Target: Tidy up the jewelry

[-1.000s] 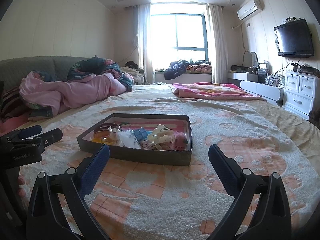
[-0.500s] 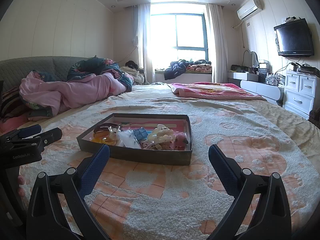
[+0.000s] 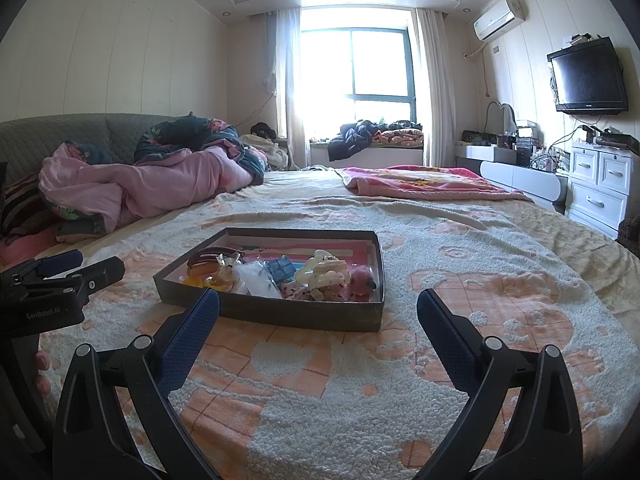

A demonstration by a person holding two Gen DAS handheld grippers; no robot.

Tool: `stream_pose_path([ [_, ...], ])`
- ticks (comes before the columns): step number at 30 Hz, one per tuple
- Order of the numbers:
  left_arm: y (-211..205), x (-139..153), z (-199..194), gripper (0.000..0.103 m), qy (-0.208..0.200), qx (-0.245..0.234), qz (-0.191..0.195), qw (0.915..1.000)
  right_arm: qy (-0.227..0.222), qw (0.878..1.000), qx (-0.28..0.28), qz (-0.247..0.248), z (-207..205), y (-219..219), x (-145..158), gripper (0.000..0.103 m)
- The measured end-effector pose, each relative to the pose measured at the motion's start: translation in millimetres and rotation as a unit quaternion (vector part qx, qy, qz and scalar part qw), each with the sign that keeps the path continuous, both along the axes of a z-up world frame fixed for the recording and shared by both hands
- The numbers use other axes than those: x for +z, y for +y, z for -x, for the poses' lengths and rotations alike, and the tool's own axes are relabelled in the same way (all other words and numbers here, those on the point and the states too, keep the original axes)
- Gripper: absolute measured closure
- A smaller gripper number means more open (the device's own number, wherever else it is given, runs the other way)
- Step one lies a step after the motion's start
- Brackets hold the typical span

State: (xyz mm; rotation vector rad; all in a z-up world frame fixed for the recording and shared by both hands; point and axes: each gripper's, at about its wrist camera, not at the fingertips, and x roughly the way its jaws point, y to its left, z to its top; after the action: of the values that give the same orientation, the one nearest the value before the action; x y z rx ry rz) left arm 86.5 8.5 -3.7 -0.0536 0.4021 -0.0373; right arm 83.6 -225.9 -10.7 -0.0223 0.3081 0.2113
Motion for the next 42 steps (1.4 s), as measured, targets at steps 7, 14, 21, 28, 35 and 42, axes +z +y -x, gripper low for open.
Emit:
stream_pose_path([
  [7, -0.1, 1.6, 0.9, 0.011, -0.001, 0.001, 0.0, 1.0, 0.0, 1.0, 0.0, 0.0, 0.1, -0.1, 0.5, 0.006],
  [14, 0.2, 0.8, 0.4, 0.011, -0.001, 0.001, -0.001, 1.0, -0.001, 1.0, 0.001, 0.0, 0.0, 0.0, 0.4, 0.006],
  [21, 1.0, -1.1, -1.5, 0.011, -0.001, 0.0, -0.001, 1.0, 0.0, 1.0, 0.0, 0.0, 0.4, -0.3, 0.8, 0.006],
  [28, 0.0, 0.4, -0.1, 0.011, 0.0, 0.001, -0.001, 1.0, -0.002, 1.0, -0.001, -0.001, 0.4, -0.5, 1.1, 0.006],
  [35, 3.3, -2.0, -3.4, 0.011, 0.002, -0.001, -0.003, 1.0, -0.001, 1.0, -0.001, -0.001, 0.7, -2.4, 0.4, 0.006],
  [42, 3.2, -2.2, -3.8, 0.011, 0.004, 0.001, -0.003, 1.0, 0.0, 1.0, 0.0, 0.001, 0.1, -2.9, -0.1, 0.006],
])
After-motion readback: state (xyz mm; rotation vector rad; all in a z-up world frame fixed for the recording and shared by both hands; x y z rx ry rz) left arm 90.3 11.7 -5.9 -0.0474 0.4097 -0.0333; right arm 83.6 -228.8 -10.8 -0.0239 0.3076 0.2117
